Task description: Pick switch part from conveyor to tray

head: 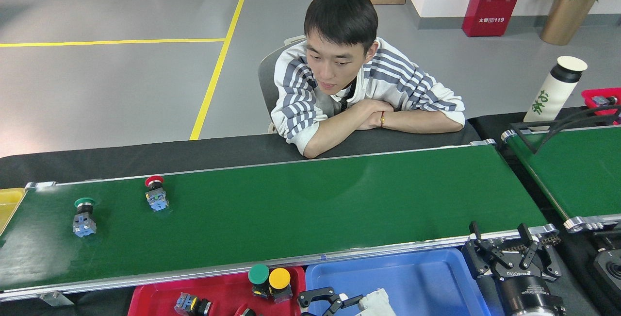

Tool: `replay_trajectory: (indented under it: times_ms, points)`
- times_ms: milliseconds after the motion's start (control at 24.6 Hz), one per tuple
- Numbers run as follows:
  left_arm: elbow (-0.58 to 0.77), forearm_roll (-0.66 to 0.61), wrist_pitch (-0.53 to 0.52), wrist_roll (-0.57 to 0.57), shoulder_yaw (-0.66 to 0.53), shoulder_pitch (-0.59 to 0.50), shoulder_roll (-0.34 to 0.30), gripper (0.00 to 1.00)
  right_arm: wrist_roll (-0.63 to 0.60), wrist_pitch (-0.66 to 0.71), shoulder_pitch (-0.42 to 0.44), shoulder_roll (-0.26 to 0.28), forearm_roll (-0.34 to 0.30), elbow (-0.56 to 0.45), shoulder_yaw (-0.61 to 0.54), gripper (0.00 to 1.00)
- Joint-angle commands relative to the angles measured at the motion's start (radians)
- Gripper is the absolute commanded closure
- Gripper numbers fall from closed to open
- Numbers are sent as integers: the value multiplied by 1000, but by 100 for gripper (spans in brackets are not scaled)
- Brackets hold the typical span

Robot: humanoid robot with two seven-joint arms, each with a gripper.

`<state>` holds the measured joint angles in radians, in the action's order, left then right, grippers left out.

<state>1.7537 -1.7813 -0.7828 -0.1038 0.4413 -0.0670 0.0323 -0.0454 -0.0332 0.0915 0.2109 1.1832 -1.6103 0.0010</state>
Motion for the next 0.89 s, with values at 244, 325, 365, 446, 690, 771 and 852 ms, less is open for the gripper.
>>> replay_trajectory:
  times_ms: [244, 325, 365, 446, 690, 771, 852]
  points:
    - [21, 66, -3, 6, -177, -10, 9, 0, 7, 36, -7, 13, 1, -8, 5, 0]
    - [21, 143, -3, 7, -352, -10, 18, 0, 7, 88, -7, 10, 0, -7, 4, 0]
    - [21, 190, -3, 3, -466, -11, 23, 0, 9, 113, -4, 9, 0, -7, 4, 0]
    - [15, 247, -3, -2, -644, -19, 17, 0, 9, 133, -1, 2, 1, -8, 5, 0]
    - [9, 260, 83, -46, -975, -129, 40, 0, 10, 134, -4, -8, 4, -19, 43, 0]
    - [9, 258, 227, -46, -963, -181, 38, 0, 12, 134, -3, -7, 4, -19, 45, 0]
    - [10, 258, 312, -45, -949, -192, 31, 0, 10, 136, -3, -5, 4, -19, 48, 0]
